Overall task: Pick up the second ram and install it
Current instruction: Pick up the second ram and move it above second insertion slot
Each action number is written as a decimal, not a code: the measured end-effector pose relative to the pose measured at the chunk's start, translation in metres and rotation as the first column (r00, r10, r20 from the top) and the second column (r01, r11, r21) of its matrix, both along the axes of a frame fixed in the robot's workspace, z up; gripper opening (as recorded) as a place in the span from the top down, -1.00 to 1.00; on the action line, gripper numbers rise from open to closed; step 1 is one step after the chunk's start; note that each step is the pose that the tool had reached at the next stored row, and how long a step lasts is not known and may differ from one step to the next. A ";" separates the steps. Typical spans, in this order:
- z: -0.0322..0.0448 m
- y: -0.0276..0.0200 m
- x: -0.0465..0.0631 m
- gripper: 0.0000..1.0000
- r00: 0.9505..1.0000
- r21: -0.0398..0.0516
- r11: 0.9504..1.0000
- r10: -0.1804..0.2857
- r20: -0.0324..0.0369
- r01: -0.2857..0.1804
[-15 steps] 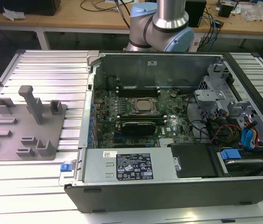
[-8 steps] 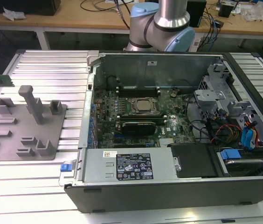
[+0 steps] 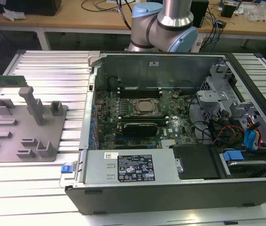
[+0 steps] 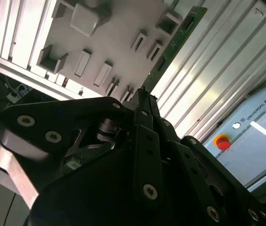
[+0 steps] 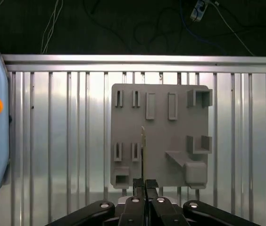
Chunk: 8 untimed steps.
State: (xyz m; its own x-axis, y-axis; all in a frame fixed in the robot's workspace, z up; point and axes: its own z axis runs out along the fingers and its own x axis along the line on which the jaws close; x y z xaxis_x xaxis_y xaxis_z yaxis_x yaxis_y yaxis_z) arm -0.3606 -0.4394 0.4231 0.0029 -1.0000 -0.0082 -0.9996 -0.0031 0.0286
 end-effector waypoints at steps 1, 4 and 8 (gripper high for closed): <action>0.0000 0.0000 0.005 0.81 1.000 0.000 1.000 0.000 0.000 0.000; 0.0000 0.0000 0.020 0.81 1.000 0.000 1.000 0.000 -0.001 0.000; 0.0000 0.0000 0.035 0.81 1.000 0.000 1.000 0.000 -0.002 0.000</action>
